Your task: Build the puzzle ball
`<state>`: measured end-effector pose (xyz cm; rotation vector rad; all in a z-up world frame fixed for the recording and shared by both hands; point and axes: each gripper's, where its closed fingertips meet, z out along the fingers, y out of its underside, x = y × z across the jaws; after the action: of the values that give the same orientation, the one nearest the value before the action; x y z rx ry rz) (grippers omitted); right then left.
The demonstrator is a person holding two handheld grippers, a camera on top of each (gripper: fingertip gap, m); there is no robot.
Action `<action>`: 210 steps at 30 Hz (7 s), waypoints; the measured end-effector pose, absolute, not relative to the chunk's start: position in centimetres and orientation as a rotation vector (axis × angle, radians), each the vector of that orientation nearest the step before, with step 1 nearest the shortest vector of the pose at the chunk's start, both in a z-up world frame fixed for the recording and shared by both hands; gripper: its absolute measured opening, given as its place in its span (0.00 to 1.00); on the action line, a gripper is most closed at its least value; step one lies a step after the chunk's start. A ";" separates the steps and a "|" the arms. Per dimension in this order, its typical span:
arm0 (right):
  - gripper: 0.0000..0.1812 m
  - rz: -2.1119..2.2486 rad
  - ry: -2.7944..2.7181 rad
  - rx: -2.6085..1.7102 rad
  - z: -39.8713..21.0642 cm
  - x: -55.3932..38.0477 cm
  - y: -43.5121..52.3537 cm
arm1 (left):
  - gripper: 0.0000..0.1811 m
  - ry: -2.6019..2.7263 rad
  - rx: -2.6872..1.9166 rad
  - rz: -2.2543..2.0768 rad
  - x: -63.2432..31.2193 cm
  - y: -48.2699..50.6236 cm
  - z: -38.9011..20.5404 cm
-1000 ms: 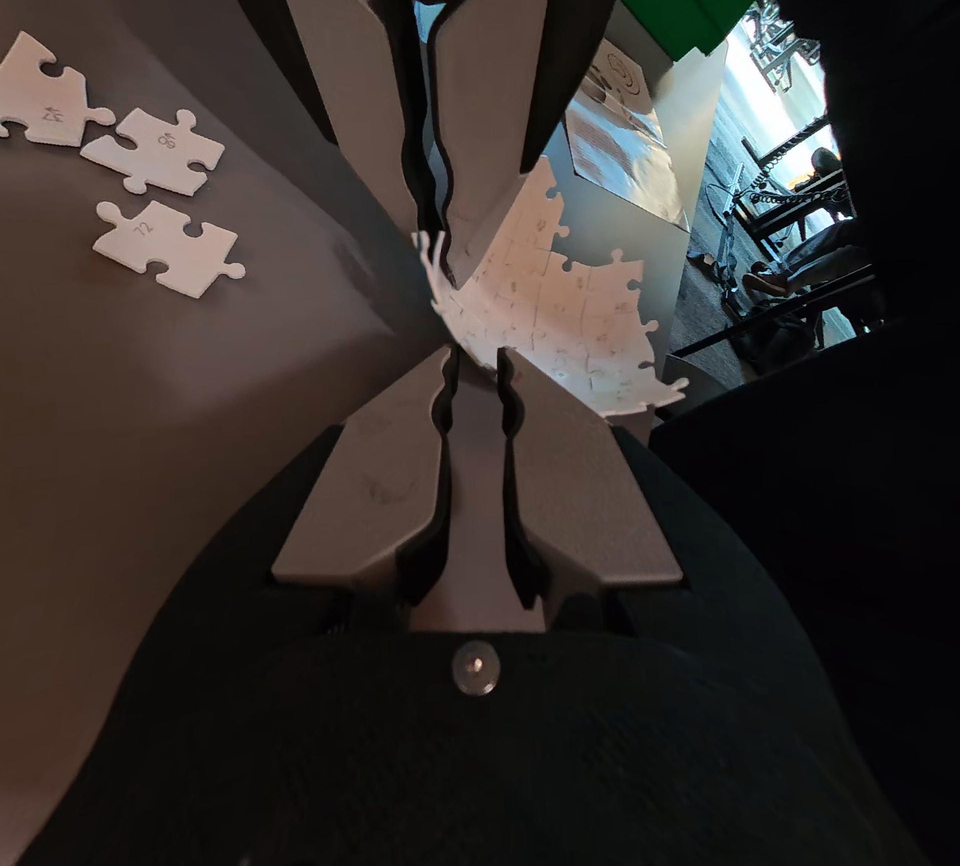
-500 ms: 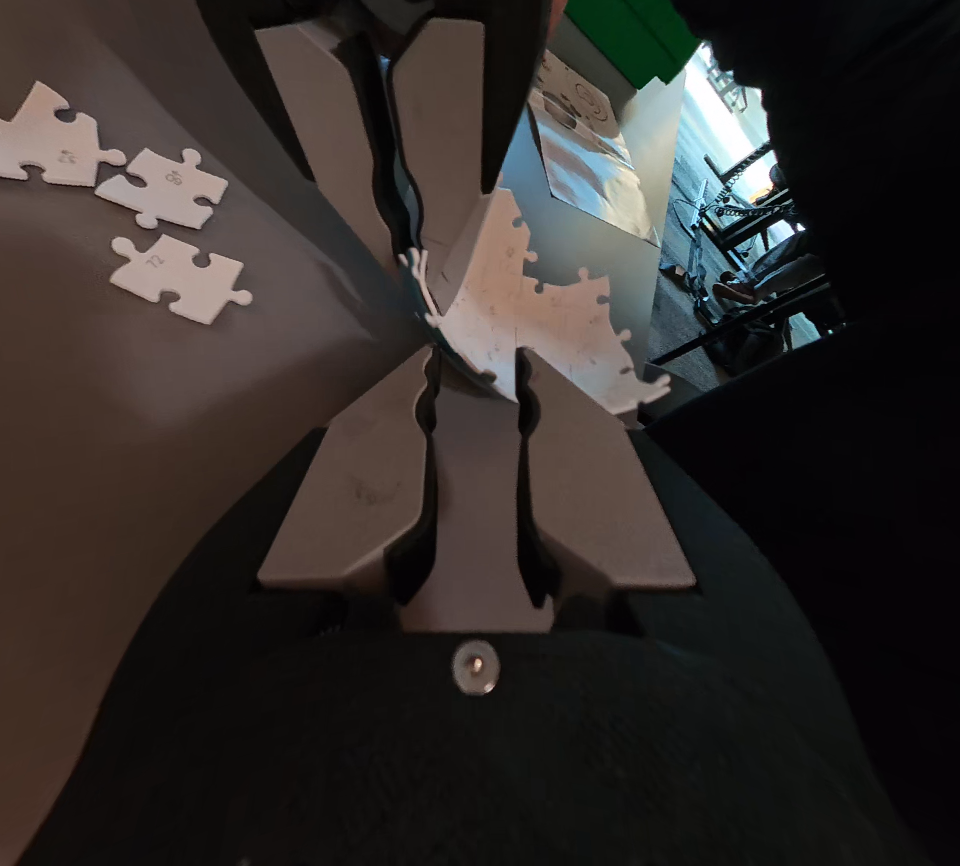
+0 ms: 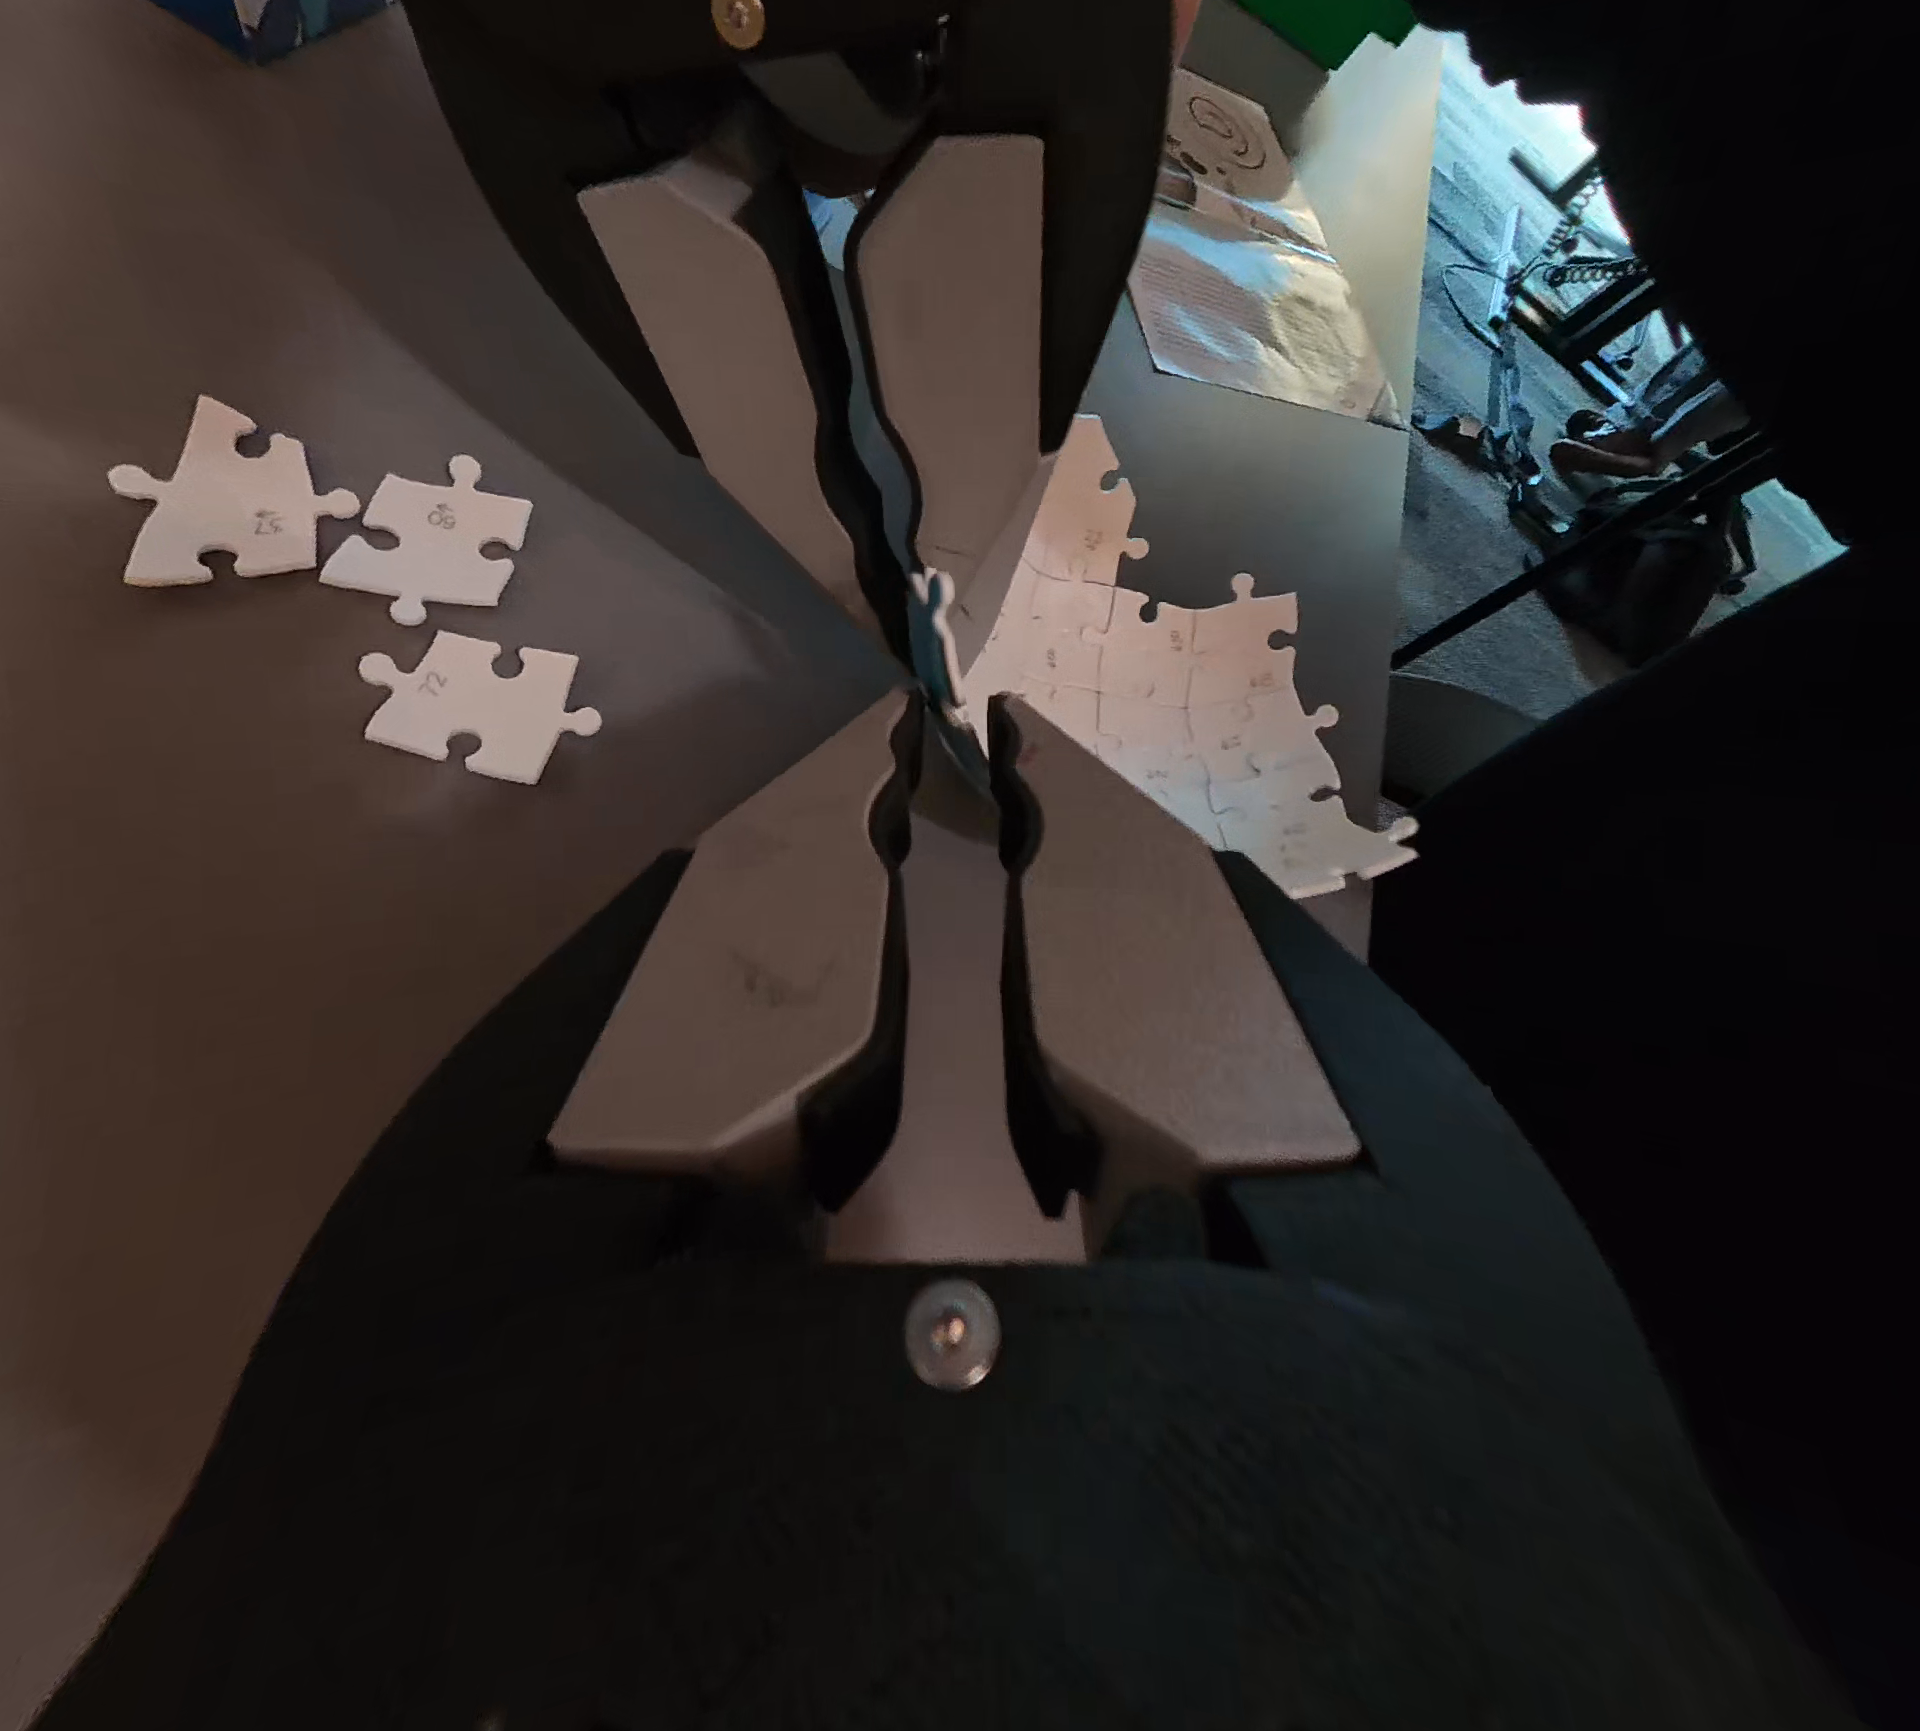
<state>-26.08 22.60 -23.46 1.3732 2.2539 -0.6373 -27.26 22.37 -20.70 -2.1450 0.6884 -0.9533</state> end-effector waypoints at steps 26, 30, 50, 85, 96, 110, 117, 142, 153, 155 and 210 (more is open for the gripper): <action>0.04 -1.187 2.379 1.161 -22.1 -28.8 22.2 | 0.02 0.738 -2.113 -0.962 -28.1 22.8 -21.5; 0.00 -1.183 2.348 1.177 -22.5 -28.7 22.3 | 0.03 0.760 -2.121 -0.943 -28.0 22.6 -21.8; 0.00 -1.176 2.423 1.276 -22.2 -29.2 22.6 | 0.02 0.729 -2.092 -0.916 -28.9 23.0 -21.1; 0.01 -1.137 2.573 1.559 -22.4 -30.5 23.5 | 0.00 0.641 -2.165 -0.885 -29.7 23.5 -22.4; 0.00 -1.065 2.578 1.585 -22.9 -30.3 23.2 | 0.00 0.659 -2.189 -0.875 -29.6 23.3 -22.9; 0.02 -1.205 2.492 1.515 -22.0 -30.1 23.1 | 0.00 0.610 -2.155 -0.990 -29.5 23.2 -22.0; 0.00 -1.226 2.364 1.493 -22.7 -29.7 22.4 | 0.11 0.530 -2.132 -1.074 -30.3 22.7 -21.0; 0.00 -1.214 2.336 1.528 -22.6 -29.2 21.4 | 0.02 0.567 -2.321 -0.927 -29.0 20.1 -23.3; 0.01 -1.212 2.213 1.461 -23.0 -28.3 20.9 | 0.00 0.528 -2.287 -0.976 -28.8 20.6 -22.9; 0.01 -1.222 2.201 1.482 -23.0 -28.5 21.1 | 0.01 0.514 -2.291 -0.977 -29.0 20.8 -22.9; 0.00 -1.625 2.237 3.186 -17.0 -17.6 28.3 | 0.29 0.371 -1.653 -0.933 -35.2 14.5 -15.0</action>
<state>-17.55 28.29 -17.02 3.1860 2.2372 -1.6250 -35.20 14.50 -14.98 -1.6533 0.3706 -0.9328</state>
